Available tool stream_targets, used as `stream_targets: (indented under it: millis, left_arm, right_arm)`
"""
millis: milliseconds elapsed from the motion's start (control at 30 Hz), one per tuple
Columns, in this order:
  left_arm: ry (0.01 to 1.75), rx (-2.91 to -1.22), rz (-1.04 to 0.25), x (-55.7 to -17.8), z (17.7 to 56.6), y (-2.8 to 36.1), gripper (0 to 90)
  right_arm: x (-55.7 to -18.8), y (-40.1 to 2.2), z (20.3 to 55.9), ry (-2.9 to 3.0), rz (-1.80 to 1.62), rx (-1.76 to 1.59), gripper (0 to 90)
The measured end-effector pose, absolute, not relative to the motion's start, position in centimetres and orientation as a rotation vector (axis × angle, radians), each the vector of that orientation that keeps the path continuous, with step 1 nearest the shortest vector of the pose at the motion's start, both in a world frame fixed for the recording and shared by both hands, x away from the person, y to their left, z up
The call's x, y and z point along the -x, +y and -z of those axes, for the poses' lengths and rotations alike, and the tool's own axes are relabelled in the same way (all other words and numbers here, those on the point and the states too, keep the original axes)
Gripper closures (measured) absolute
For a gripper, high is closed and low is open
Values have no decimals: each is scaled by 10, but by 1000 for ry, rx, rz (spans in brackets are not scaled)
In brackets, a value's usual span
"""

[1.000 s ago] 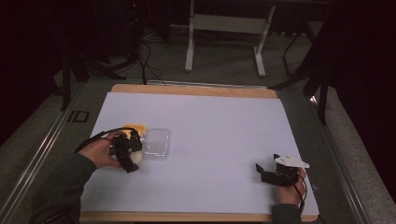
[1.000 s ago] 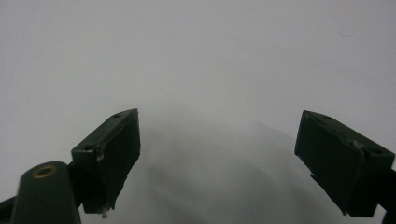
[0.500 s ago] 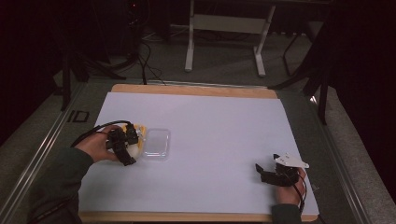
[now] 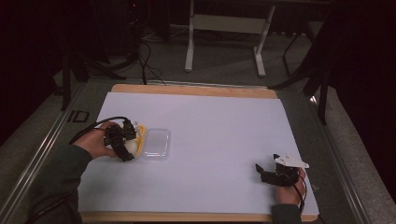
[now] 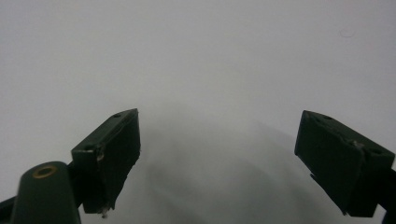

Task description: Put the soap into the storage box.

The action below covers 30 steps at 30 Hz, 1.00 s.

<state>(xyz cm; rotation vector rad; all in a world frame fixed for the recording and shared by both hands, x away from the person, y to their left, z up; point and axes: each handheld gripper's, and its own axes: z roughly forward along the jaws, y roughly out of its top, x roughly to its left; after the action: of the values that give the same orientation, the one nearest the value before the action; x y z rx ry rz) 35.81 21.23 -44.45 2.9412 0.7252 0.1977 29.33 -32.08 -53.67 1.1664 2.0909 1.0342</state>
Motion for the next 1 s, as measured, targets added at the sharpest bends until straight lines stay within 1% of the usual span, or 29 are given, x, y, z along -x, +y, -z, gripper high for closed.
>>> stream_targets:
  millis: [500,1000]
  left_arm:
    - [741,-2908,-228,-367,436,212,253]
    - [802,-2858,-243,-378,433,214,253]
  right_arm:
    - [-293,-321,537,2091,-1034,-1166,141]
    - [-293,-321,537,2089,-1034,-1166,141]
